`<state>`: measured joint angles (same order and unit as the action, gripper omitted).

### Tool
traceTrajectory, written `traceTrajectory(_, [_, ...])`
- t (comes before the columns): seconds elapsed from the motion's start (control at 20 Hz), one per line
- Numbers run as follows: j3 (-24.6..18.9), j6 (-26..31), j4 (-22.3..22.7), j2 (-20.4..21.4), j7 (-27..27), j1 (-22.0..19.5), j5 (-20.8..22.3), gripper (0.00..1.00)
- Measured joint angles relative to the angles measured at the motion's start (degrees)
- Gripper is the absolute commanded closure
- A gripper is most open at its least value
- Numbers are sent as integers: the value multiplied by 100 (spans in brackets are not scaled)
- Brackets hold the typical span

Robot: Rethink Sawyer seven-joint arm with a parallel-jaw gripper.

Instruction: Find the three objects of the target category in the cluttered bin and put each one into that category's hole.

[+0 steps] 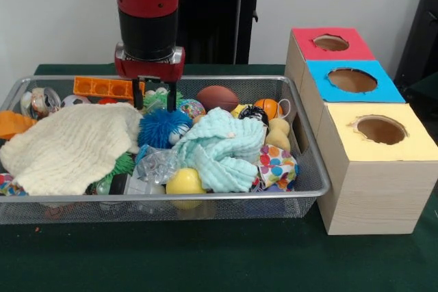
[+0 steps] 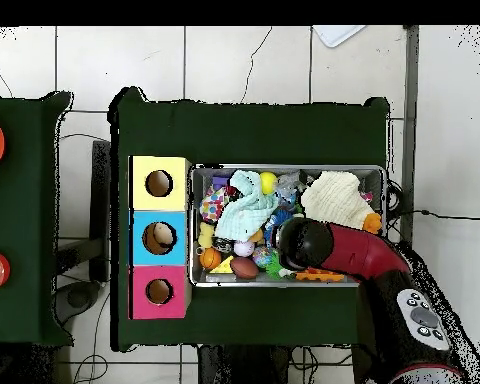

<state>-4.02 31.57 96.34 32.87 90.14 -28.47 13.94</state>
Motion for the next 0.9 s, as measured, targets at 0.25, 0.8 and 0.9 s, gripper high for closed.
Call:
traceTrajectory(0.25, [50,1,-42,-17,0,39,1,0])
traceTrajectory(0.8, [189,56,-1014,-602,0,451,4,0])
traceTrajectory(0.9, [190,82,-1191,-672,0,534,-1,0])
